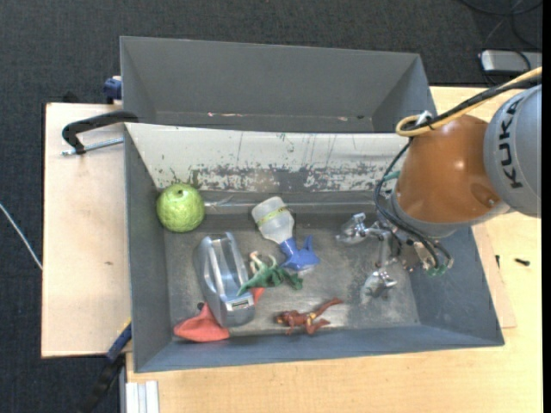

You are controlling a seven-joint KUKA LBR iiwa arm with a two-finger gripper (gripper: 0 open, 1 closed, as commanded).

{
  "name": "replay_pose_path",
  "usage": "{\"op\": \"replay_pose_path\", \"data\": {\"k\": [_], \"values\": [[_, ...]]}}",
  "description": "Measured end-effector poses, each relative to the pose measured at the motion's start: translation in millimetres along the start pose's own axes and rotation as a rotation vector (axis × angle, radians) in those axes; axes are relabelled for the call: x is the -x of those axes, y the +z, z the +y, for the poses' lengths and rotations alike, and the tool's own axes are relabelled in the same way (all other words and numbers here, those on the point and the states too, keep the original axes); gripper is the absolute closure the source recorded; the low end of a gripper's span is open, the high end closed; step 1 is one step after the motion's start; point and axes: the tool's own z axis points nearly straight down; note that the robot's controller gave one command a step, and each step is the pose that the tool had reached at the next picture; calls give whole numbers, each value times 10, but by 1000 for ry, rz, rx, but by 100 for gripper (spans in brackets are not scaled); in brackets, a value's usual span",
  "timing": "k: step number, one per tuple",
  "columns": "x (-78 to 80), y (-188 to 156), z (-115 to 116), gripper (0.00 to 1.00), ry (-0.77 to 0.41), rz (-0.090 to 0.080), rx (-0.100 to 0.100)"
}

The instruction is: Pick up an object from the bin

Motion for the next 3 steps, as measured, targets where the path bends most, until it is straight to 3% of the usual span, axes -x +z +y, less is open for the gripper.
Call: {"op": "replay_pose_path", "data": {"k": [1,2,3], "values": [[-154,129,81,0,-138,10,6],[-123,128,462,0,-266,9,5],[9,429,856,0,-357,0,-4]]}}
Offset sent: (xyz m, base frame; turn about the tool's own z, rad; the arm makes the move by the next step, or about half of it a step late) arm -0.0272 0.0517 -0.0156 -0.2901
